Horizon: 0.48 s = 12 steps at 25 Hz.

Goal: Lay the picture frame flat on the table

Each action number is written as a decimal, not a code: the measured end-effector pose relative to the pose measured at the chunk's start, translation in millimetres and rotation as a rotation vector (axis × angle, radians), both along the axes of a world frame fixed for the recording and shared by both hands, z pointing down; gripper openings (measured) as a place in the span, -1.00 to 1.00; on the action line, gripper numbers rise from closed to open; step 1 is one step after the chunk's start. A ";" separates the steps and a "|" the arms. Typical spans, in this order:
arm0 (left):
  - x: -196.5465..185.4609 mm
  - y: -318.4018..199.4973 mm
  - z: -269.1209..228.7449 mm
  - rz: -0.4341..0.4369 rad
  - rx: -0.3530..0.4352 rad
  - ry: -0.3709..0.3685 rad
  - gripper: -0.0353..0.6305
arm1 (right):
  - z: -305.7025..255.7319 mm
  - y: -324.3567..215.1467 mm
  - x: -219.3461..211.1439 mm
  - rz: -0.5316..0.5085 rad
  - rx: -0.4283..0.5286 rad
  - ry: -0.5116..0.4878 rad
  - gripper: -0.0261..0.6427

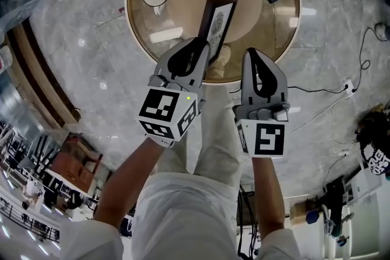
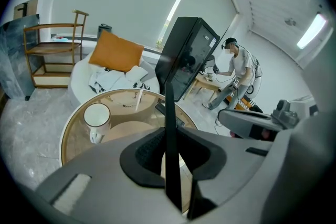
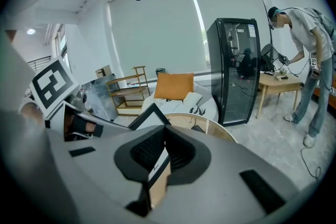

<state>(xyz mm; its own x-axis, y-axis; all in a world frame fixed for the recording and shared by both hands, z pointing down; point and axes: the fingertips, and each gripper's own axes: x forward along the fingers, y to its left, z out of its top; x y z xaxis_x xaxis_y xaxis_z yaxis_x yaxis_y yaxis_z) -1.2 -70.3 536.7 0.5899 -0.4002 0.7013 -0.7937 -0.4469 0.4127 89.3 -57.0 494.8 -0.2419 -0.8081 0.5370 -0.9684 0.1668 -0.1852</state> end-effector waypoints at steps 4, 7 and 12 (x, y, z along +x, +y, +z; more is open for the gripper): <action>0.3 1.5 20.1 0.007 -0.012 0.001 -0.70 | 18.7 1.8 0.2 0.000 -0.002 0.013 -0.90; 0.4 2.3 30.3 0.015 -0.015 0.003 -0.70 | 27.2 2.1 -0.9 0.011 -0.004 0.006 -0.90; 6.8 6.8 44.1 0.026 -0.023 0.008 -0.70 | 40.8 7.9 1.7 0.022 -0.018 0.001 -0.90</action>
<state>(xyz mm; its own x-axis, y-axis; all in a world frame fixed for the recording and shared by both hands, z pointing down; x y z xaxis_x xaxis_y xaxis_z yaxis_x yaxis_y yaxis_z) 5.5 -63.5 580.8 0.6054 -0.3691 0.7052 -0.7788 -0.4575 0.4292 91.0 -49.1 535.6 -0.2236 -0.8036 0.5516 -0.9721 0.1424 -0.1866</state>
